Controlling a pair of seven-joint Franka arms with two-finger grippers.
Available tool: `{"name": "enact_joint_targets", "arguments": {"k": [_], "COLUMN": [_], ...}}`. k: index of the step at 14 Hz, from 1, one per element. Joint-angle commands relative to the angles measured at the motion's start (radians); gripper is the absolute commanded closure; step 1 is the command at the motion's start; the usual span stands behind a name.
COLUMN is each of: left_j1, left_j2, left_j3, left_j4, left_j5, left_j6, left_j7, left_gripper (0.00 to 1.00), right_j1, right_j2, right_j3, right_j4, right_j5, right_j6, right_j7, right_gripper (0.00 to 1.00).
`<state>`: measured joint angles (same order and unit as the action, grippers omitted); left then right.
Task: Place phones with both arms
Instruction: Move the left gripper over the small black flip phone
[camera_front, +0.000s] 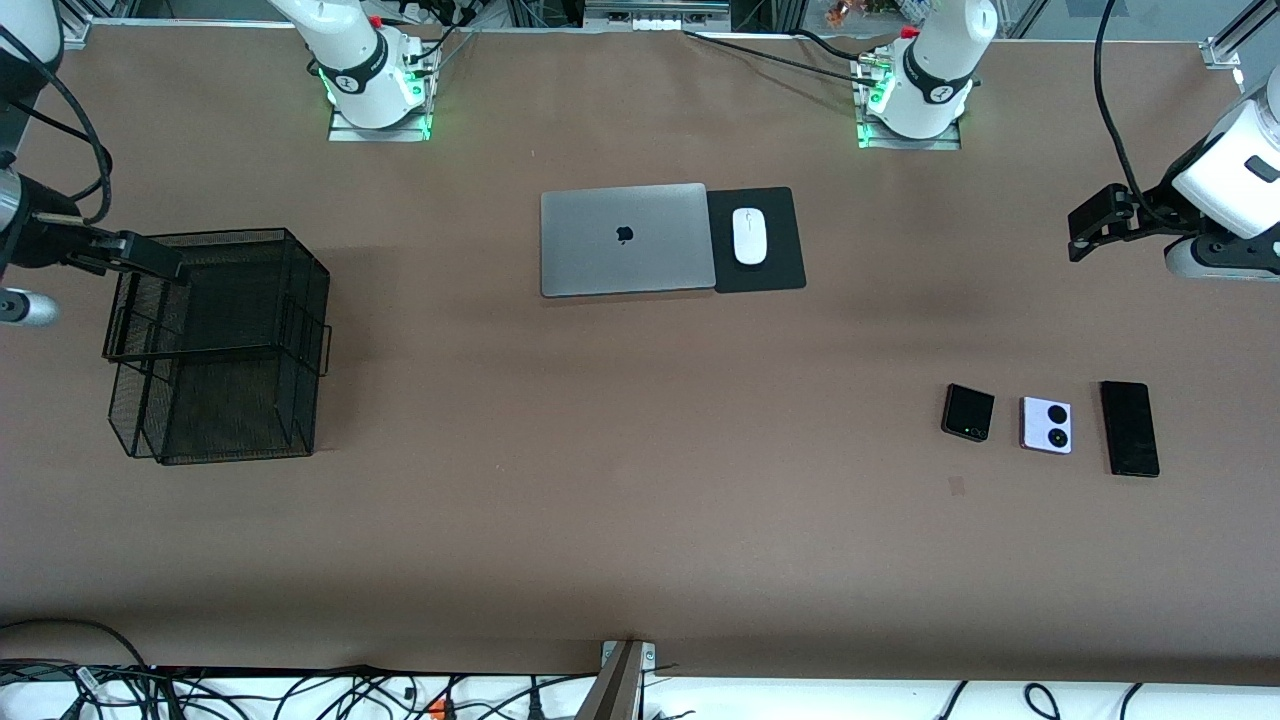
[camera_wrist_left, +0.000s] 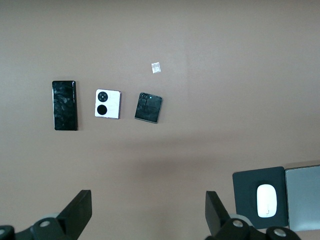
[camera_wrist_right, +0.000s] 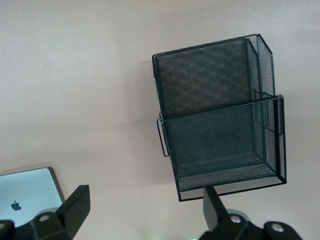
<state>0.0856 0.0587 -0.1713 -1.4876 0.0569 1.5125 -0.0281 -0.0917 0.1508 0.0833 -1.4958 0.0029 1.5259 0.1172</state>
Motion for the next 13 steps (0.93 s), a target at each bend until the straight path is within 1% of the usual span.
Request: {"name": "enact_joint_targets", "arguments": {"k": [1, 3, 13], "left_j1": [0.011, 0.013, 0.023], "left_j2": [-0.008, -0.008, -0.005], "left_j3": [-0.002, -0.002, -0.001], "left_j4": [-0.003, -0.002, -0.003], "left_j5": [-0.022, -0.022, -0.022], "left_j6": [-0.003, -0.003, -0.002], "left_j7": [0.025, 0.025, 0.027], "left_gripper": [0.0, 0.0, 0.0], "right_j1": [-0.011, -0.006, -0.006], "right_j2": [0.022, 0.024, 0.029], "right_j3": [-0.002, 0.001, 0.0], "right_j4": [0.028, 0.041, 0.039], "right_j5": [0.019, 0.016, 0.014], "right_j6": [0.012, 0.019, 0.013], "right_j7": [-0.017, -0.024, -0.017], "right_gripper": [0.0, 0.0, 0.0]}}
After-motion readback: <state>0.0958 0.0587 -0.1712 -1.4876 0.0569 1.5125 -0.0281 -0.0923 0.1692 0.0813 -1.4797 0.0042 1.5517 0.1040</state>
